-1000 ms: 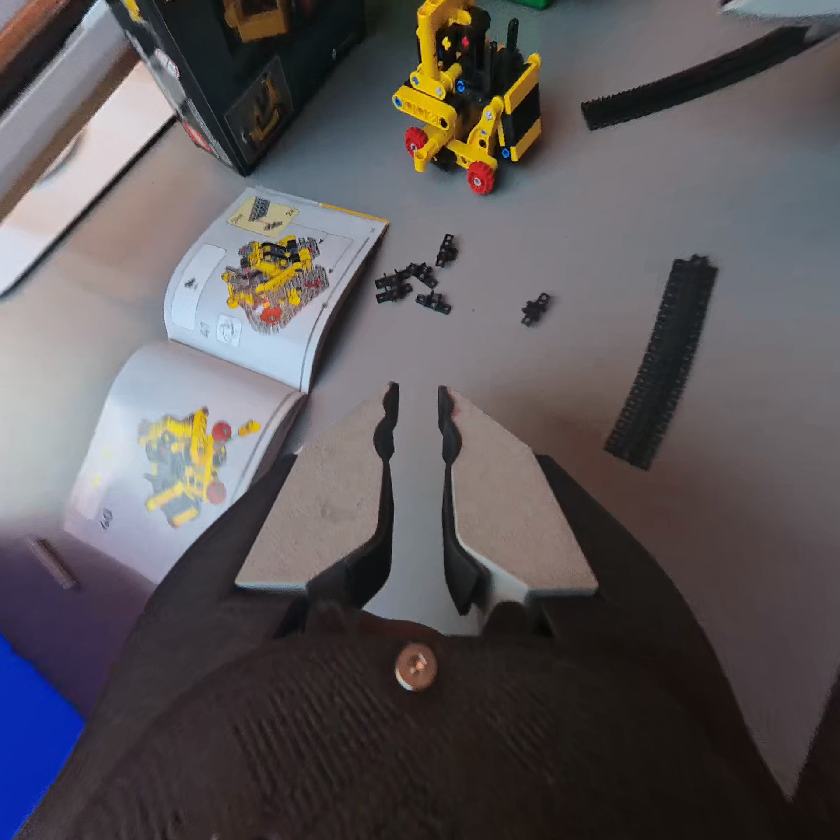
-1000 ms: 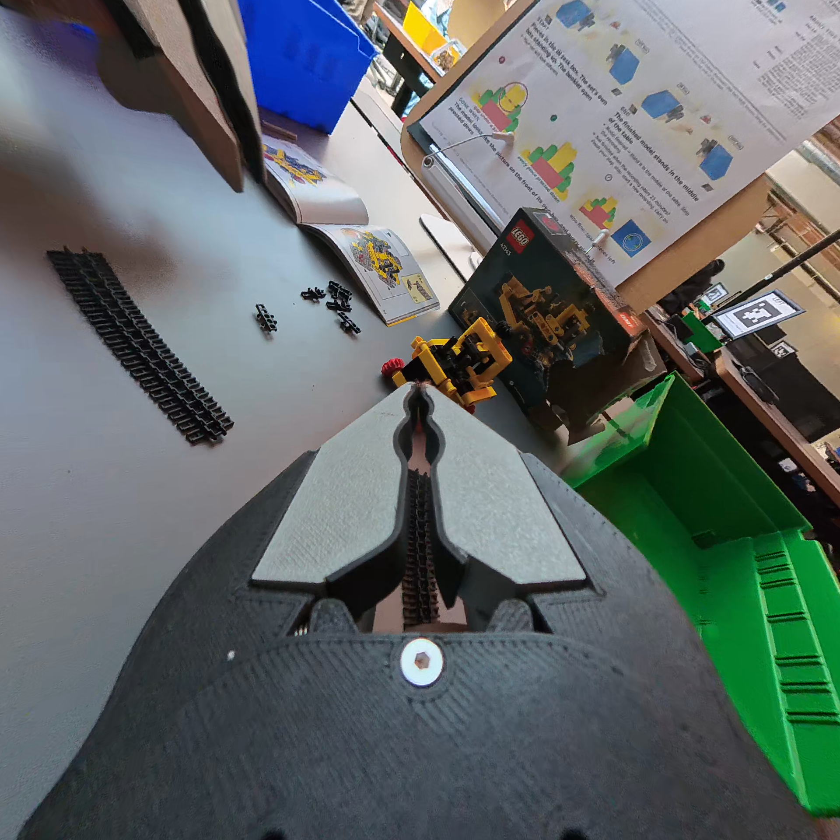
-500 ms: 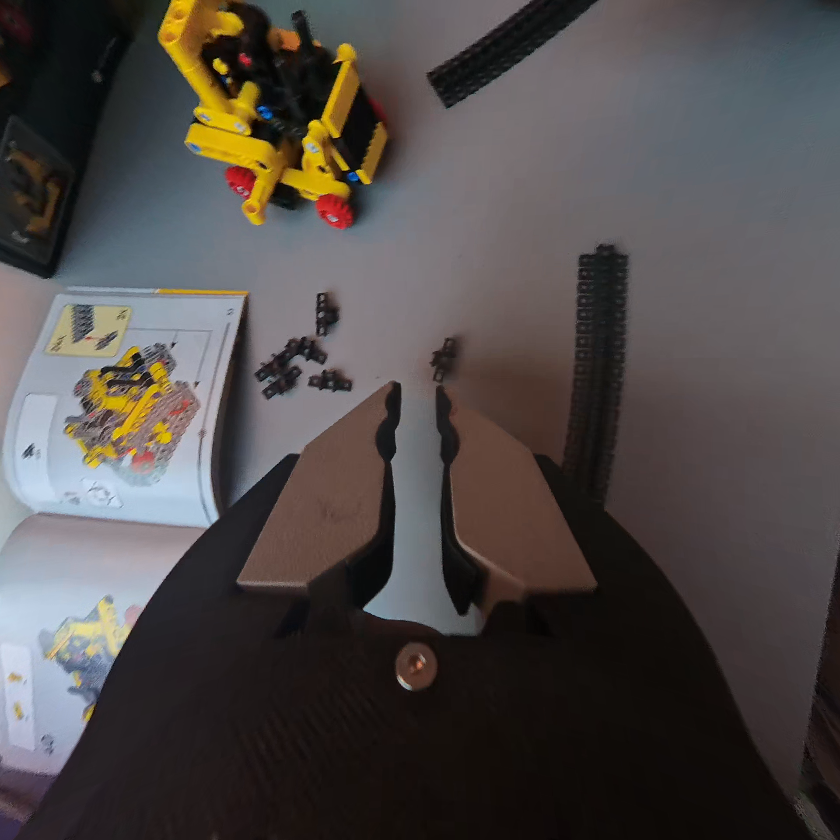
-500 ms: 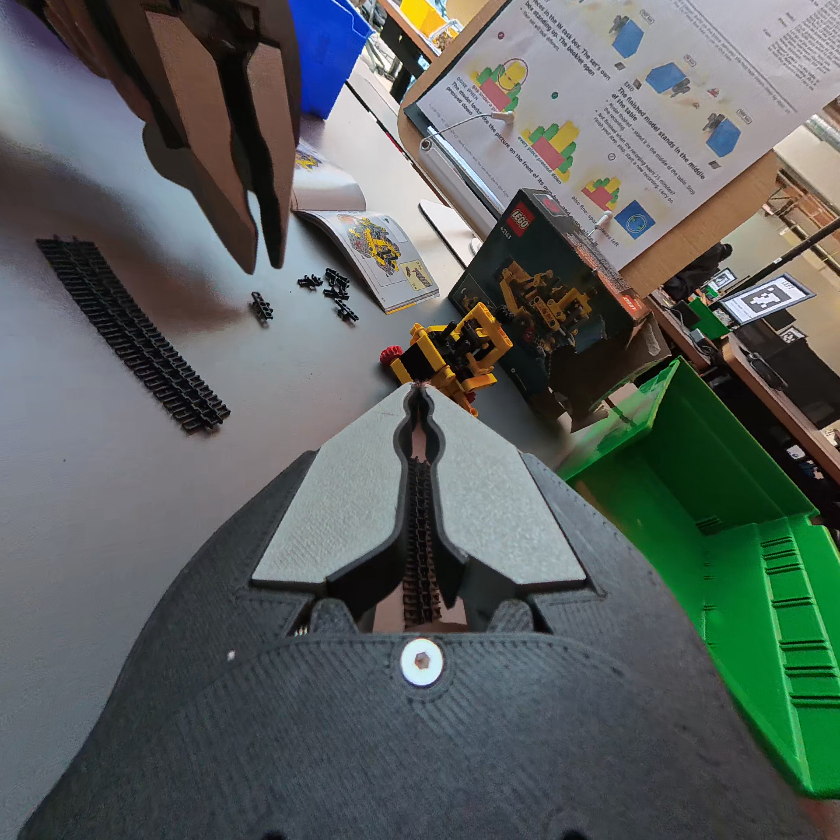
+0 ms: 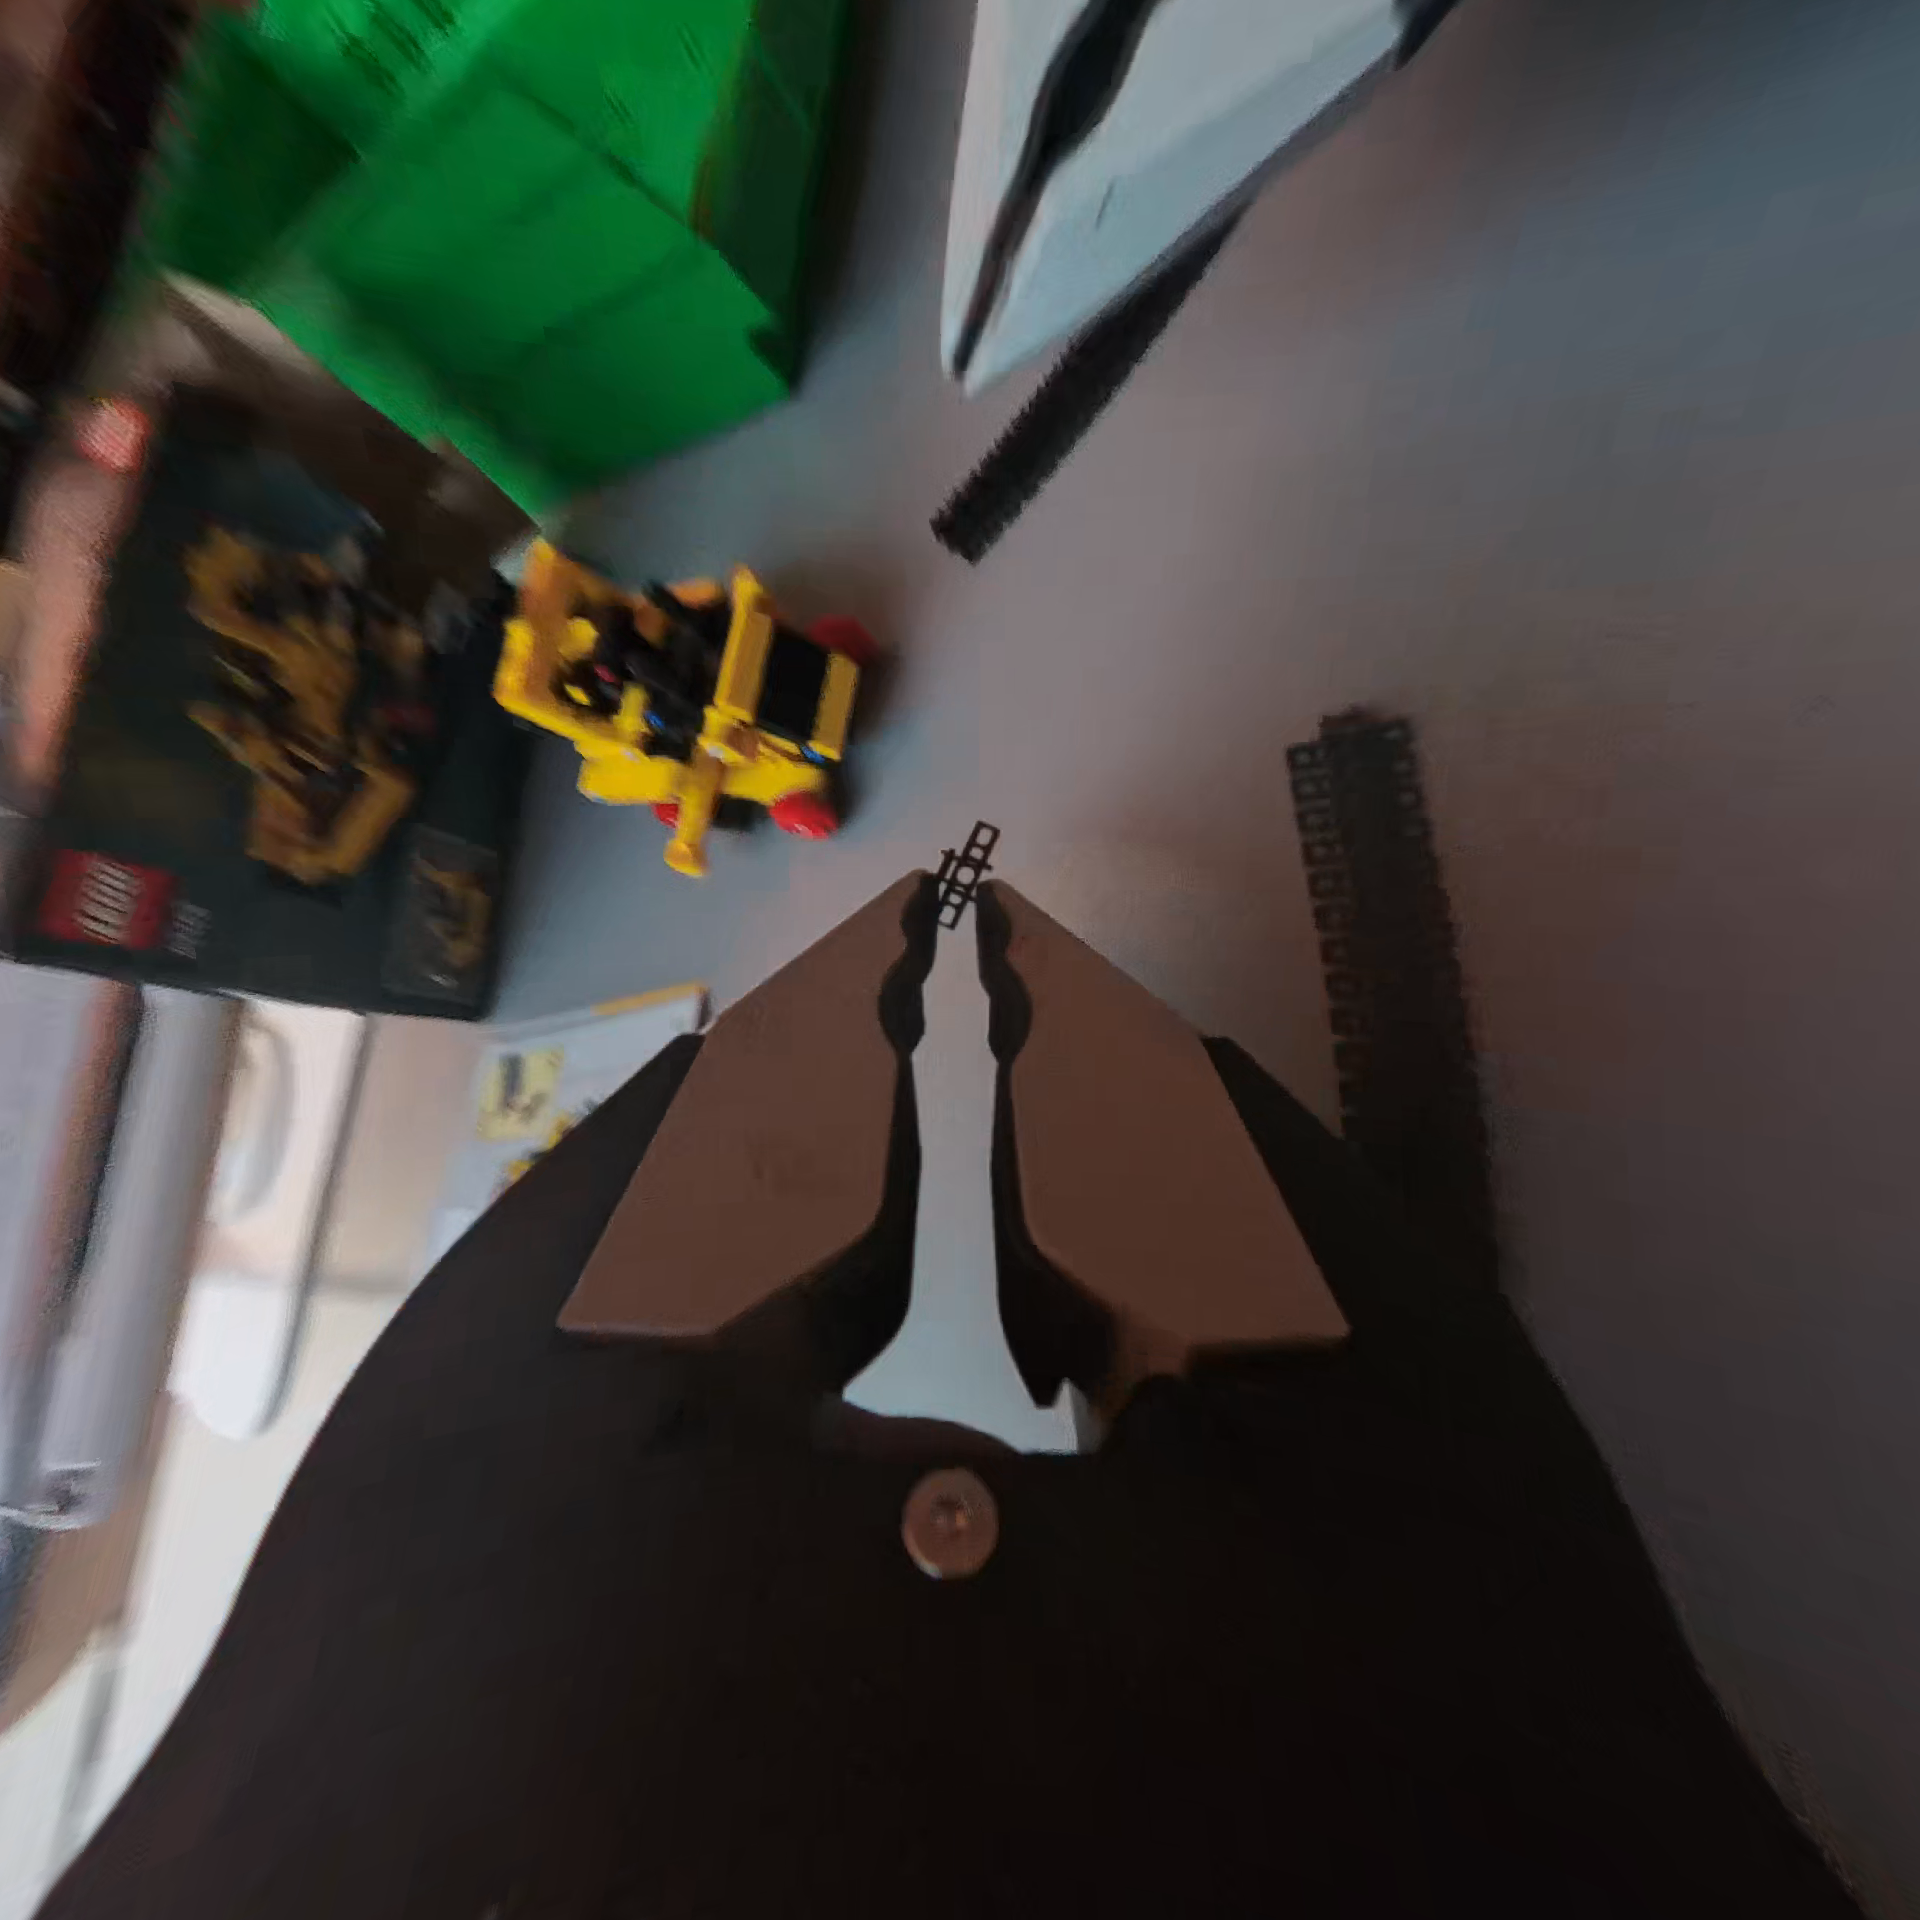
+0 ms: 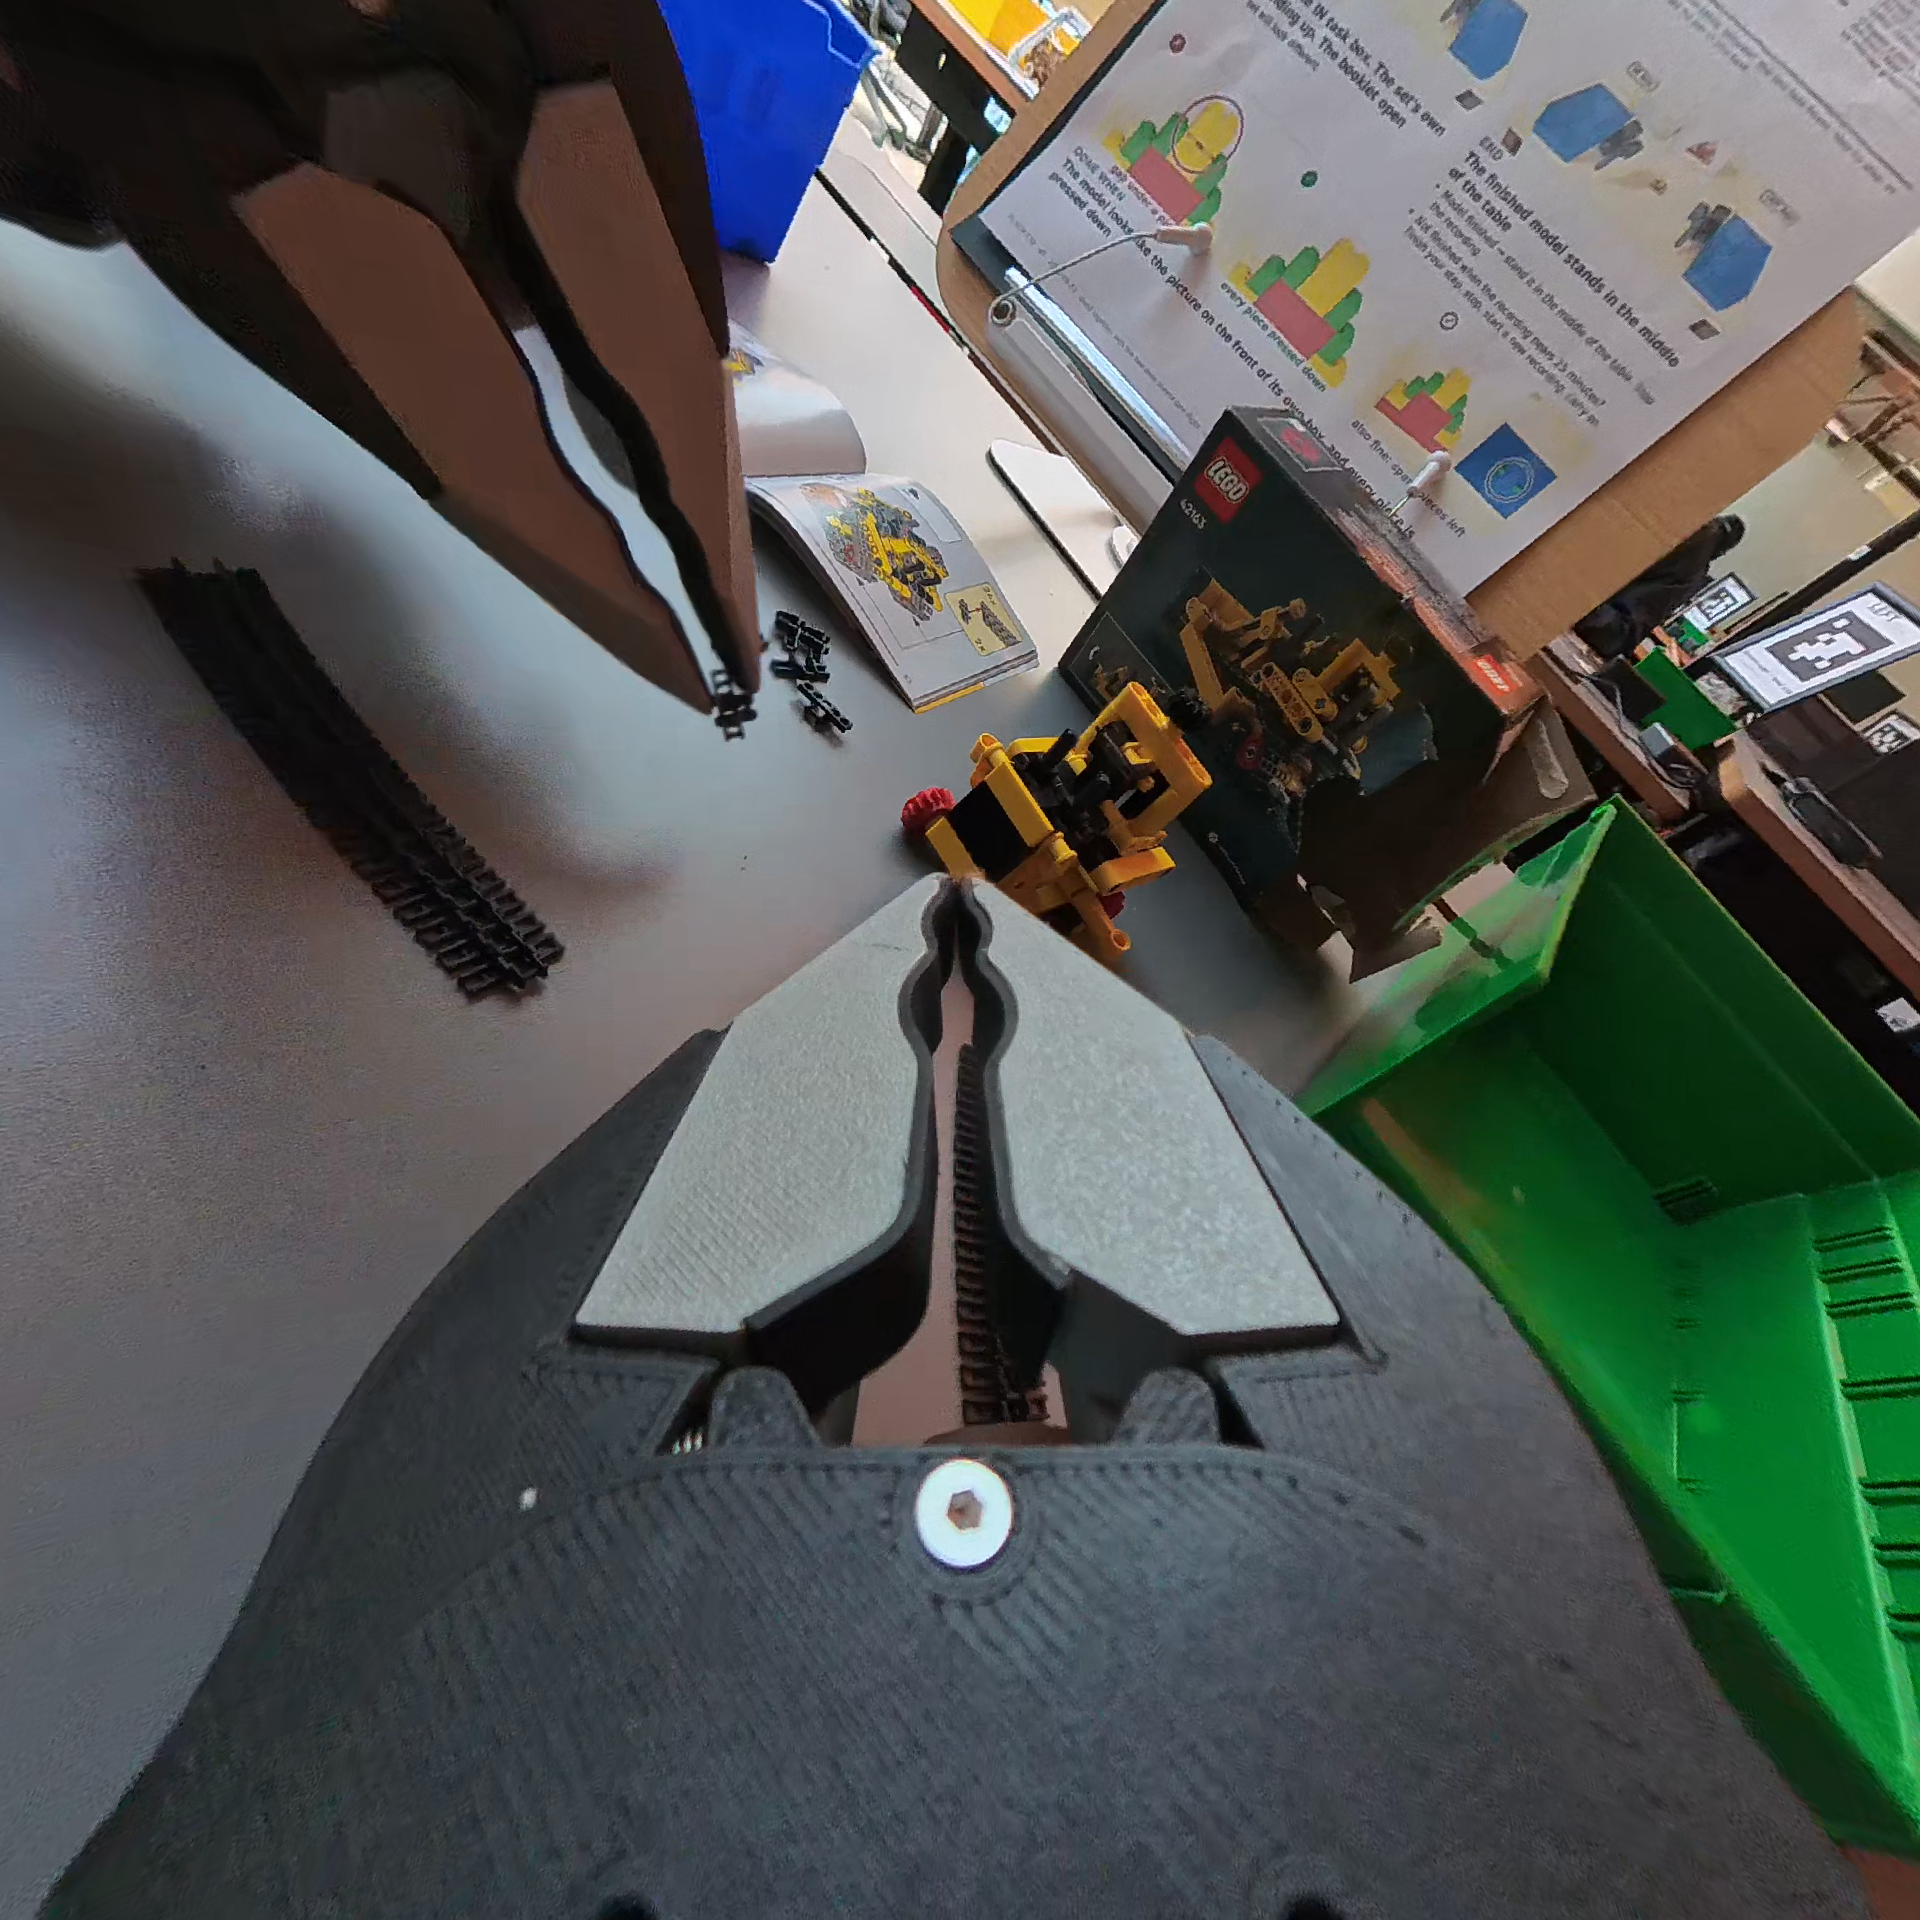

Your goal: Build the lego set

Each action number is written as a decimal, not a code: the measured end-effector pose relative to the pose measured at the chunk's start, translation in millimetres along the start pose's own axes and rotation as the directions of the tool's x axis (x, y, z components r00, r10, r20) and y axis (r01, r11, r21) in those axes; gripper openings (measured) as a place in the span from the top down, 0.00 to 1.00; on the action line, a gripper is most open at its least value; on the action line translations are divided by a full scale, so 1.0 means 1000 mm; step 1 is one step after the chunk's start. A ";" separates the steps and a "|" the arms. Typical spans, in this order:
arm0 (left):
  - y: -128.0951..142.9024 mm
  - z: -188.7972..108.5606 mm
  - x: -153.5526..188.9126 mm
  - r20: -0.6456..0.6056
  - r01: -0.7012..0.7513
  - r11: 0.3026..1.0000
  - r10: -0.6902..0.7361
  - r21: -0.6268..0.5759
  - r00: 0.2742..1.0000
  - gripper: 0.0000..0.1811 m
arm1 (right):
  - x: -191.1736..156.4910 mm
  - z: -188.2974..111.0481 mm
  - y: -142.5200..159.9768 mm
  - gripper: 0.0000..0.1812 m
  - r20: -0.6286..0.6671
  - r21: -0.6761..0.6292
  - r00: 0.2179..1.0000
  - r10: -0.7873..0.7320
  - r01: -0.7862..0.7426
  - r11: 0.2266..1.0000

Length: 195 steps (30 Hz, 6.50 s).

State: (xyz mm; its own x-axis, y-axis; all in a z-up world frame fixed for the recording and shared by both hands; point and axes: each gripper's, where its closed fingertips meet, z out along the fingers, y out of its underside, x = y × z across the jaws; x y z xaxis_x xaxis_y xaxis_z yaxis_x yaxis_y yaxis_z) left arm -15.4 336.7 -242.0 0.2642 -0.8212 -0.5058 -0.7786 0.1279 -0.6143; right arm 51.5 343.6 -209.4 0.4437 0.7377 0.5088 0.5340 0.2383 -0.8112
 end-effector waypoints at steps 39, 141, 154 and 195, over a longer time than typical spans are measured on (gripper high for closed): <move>-0.004 -0.007 -0.002 -0.071 0.316 0.929 -0.308 0.194 0.949 0.95 | -0.064 -0.020 0.034 0.99 0.295 -0.266 0.733 -0.613 0.679 0.684; -0.024 0.004 0.067 -0.427 0.263 0.965 -0.226 0.027 0.876 0.92 | -0.081 -0.016 0.035 0.98 0.704 -0.125 0.711 0.002 0.121 0.985; -0.021 0.008 0.074 -0.450 0.220 0.975 -0.212 -0.036 0.868 0.98 | -0.083 -0.010 0.032 0.98 0.733 -0.102 0.680 -0.025 0.146 0.984; -0.024 0.007 0.075 -0.510 0.272 0.962 -0.232 0.005 0.829 0.97 | -0.090 -0.008 0.027 0.98 0.779 -0.101 0.624 -0.056 0.214 0.972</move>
State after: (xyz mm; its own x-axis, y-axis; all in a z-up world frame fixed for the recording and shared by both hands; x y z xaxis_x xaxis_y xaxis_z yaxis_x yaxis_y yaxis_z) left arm 27.7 276.0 -269.5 0.1090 -0.9935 0.0318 -0.6745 -0.0975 -0.7318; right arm 32.1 278.3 -275.0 -0.3138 0.9393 0.1387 0.6862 0.3253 -0.6506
